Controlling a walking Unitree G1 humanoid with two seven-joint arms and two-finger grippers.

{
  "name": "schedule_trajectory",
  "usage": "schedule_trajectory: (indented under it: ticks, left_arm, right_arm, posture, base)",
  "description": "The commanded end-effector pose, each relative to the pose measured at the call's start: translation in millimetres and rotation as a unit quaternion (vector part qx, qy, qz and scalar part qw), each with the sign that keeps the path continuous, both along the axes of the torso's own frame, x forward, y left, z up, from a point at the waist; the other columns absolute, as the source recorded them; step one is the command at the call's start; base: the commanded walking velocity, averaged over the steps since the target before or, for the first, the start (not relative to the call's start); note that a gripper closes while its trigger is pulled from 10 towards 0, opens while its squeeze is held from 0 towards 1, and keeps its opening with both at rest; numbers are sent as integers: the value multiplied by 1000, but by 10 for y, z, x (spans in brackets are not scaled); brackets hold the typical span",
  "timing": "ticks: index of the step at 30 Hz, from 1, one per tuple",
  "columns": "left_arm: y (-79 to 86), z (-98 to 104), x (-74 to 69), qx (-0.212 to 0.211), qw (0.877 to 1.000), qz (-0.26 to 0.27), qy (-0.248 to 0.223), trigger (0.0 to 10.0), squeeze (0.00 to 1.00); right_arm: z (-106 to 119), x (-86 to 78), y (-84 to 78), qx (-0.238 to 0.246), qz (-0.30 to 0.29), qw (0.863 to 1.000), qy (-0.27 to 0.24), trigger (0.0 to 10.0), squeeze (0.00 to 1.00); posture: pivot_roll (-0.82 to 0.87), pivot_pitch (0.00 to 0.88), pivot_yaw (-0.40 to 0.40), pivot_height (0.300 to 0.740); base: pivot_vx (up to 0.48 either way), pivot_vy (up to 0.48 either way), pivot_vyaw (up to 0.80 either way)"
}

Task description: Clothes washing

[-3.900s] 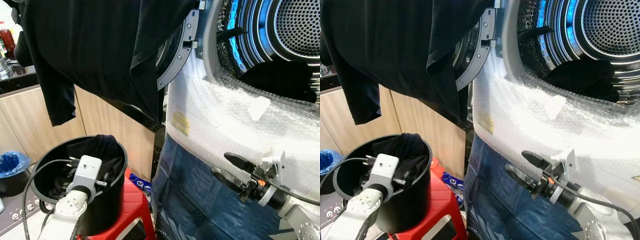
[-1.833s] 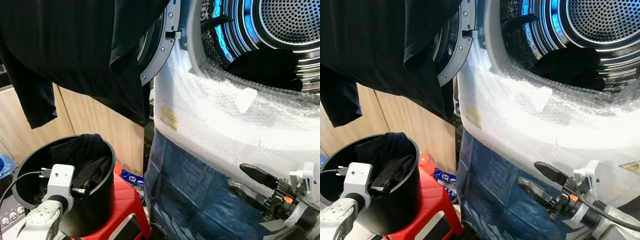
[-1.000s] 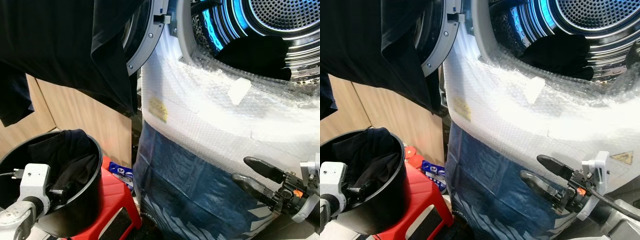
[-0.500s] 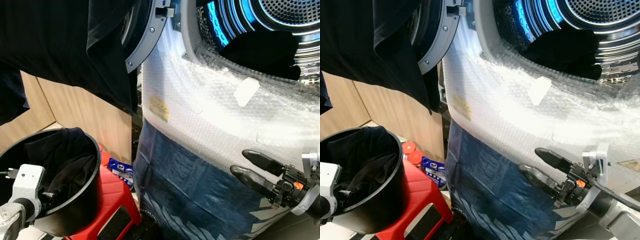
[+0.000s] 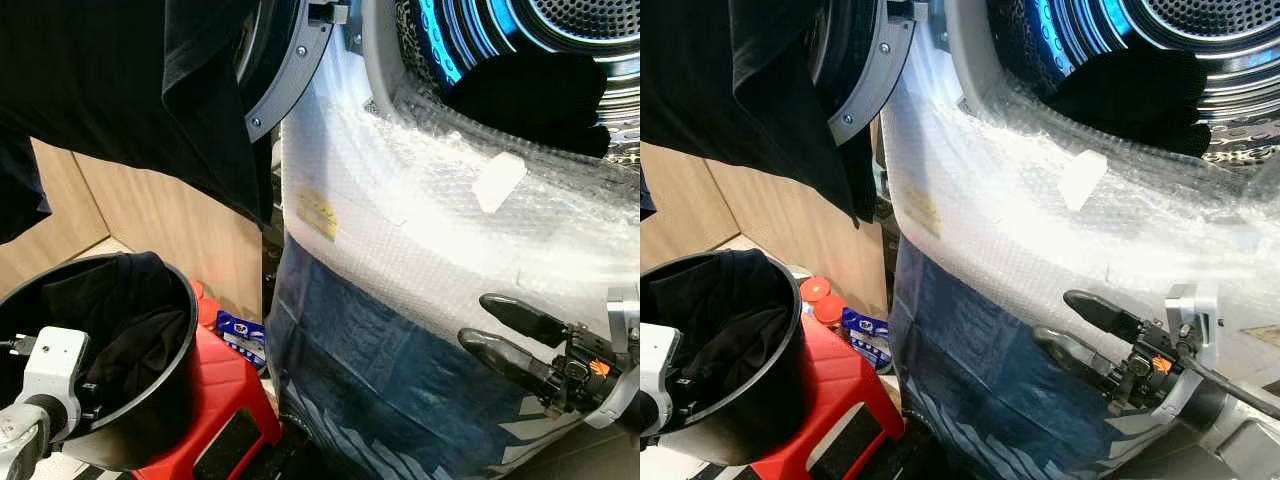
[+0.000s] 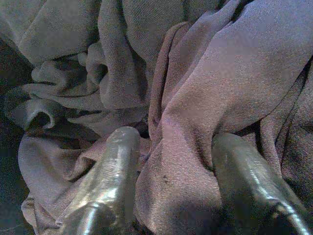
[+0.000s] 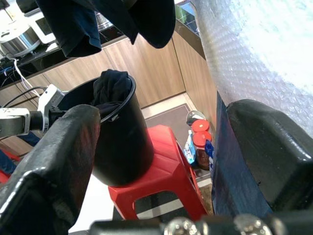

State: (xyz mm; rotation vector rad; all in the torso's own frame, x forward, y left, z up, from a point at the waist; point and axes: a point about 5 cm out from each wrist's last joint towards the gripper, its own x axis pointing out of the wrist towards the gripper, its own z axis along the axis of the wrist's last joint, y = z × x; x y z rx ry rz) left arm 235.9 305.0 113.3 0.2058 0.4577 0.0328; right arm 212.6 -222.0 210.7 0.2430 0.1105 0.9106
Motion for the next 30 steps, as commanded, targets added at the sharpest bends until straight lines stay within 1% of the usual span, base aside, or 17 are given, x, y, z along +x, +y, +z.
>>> schedule_trajectory:
  ticks: [1, 17, 30]
  left_arm:
    - [-25, -67, -26, -1, 1000, -3, 15, 0, 0]
    - [-49, -61, -11, 1, 1000, -9, 10, 0, 0]
    - [-38, -23, 8, 12, 1000, -7, -1, 0, 0]
  right_arm:
    - [34, -35, -19, -7, 1, 1000, -3, 10000, 0]
    - [39, -40, -21, -5, 5, 1000, -3, 10000, 0]
    - [41, -24, -19, -4, 4, 1000, -6, 10000, 0]
  posture:
    - [-87, 204, -105, 740]
    - [-86, 198, -104, 740]
    - [-80, 193, -105, 740]
  base:
    - [0, 0, 0]
    - [0, 0, 0]
    - [0, 0, 0]
